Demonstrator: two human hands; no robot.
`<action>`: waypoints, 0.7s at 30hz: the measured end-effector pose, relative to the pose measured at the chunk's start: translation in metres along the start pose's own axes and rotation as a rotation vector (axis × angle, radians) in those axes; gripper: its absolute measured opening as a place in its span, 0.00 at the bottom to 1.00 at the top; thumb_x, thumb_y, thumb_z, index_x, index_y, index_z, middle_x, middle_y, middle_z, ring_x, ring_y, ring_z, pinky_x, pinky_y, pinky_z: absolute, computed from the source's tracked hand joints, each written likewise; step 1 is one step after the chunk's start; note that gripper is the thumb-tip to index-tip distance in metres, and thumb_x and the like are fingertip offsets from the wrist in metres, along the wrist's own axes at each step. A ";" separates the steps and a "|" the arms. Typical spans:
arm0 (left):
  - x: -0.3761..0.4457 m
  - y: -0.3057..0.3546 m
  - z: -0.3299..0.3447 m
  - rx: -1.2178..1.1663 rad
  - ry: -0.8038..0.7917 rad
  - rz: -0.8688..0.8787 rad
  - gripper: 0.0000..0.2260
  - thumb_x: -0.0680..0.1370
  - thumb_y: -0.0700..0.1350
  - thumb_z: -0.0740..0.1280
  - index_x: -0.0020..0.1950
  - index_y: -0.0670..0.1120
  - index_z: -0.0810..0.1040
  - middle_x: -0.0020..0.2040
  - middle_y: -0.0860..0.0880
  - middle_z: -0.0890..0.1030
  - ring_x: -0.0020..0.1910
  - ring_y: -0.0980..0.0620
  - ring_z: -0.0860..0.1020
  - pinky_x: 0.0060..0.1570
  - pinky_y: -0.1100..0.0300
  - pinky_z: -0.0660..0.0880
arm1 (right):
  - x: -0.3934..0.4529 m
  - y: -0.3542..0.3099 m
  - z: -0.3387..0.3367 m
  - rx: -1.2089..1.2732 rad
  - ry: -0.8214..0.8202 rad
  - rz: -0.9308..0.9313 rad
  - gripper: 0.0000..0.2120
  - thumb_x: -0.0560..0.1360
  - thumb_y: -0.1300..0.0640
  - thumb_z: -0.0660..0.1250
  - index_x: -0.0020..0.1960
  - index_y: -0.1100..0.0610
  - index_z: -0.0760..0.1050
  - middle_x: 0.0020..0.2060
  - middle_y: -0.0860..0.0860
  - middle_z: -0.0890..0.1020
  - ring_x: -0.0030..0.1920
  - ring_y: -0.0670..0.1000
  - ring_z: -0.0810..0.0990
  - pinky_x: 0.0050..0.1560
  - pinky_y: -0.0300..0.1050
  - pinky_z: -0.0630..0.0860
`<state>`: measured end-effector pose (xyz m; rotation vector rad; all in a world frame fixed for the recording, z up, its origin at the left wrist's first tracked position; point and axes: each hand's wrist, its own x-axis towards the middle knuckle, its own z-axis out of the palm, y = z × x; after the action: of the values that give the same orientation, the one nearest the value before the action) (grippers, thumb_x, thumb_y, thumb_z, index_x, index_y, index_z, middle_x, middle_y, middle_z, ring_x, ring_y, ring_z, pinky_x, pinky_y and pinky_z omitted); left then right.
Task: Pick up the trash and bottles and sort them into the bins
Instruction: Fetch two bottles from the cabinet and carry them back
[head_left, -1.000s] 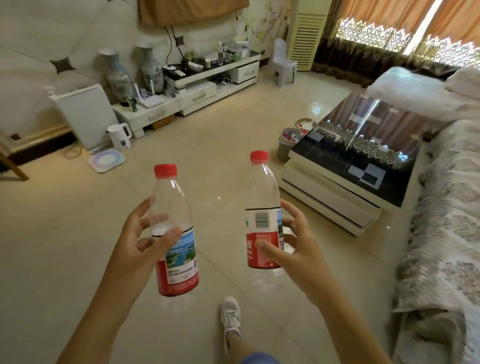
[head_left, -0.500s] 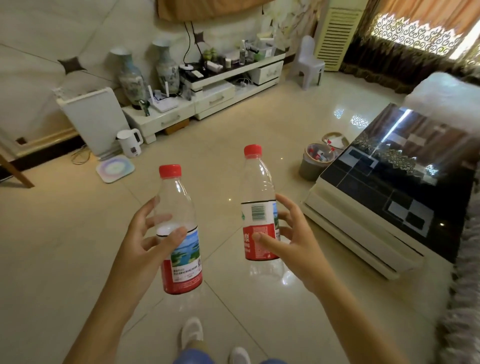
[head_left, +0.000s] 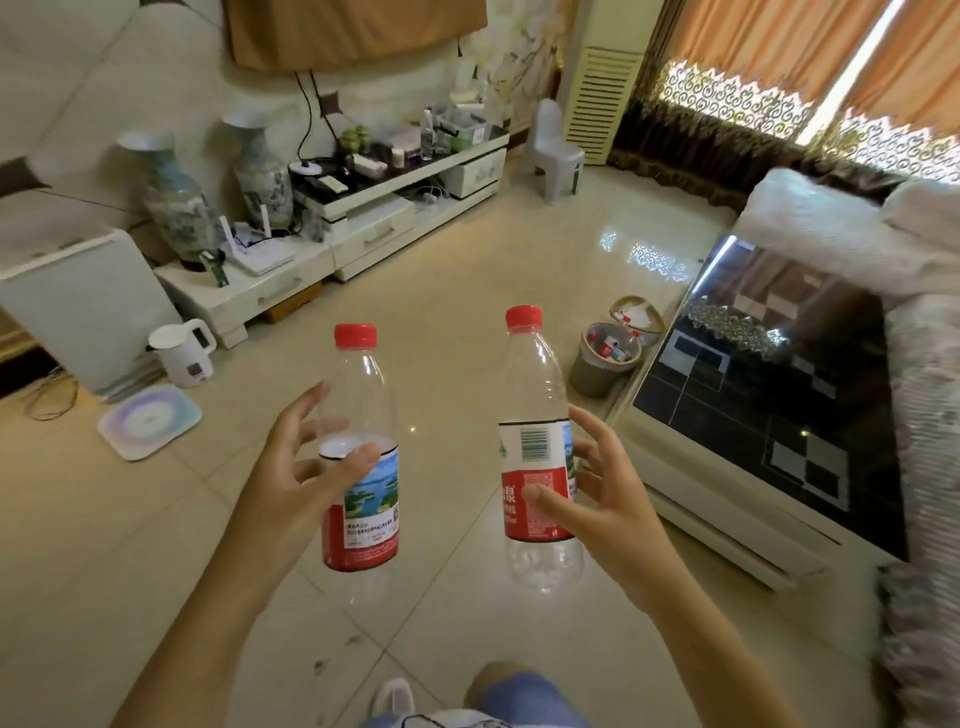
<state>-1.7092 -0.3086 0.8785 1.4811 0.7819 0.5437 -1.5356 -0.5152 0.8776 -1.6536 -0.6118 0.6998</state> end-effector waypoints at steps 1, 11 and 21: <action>0.012 0.002 -0.004 -0.004 -0.004 0.002 0.36 0.62 0.63 0.75 0.67 0.69 0.64 0.61 0.60 0.75 0.54 0.56 0.78 0.45 0.60 0.75 | 0.008 0.000 0.004 0.005 0.009 0.010 0.38 0.64 0.53 0.74 0.69 0.40 0.61 0.59 0.47 0.74 0.56 0.50 0.79 0.45 0.44 0.81; 0.158 0.014 -0.003 -0.019 0.010 -0.023 0.32 0.66 0.57 0.73 0.67 0.67 0.63 0.60 0.60 0.75 0.51 0.59 0.79 0.41 0.66 0.73 | 0.157 -0.004 0.006 -0.004 0.082 0.057 0.35 0.62 0.52 0.73 0.63 0.34 0.63 0.57 0.46 0.75 0.55 0.51 0.79 0.45 0.47 0.81; 0.361 0.050 0.037 0.046 0.018 0.000 0.34 0.64 0.56 0.71 0.69 0.64 0.64 0.59 0.59 0.76 0.47 0.67 0.79 0.42 0.65 0.73 | 0.377 -0.017 -0.028 0.053 0.111 0.001 0.37 0.63 0.52 0.73 0.67 0.38 0.61 0.59 0.46 0.74 0.56 0.48 0.78 0.42 0.42 0.80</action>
<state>-1.4392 -0.0607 0.8788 1.5203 0.8134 0.5430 -1.2585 -0.2595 0.8530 -1.6314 -0.5093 0.6152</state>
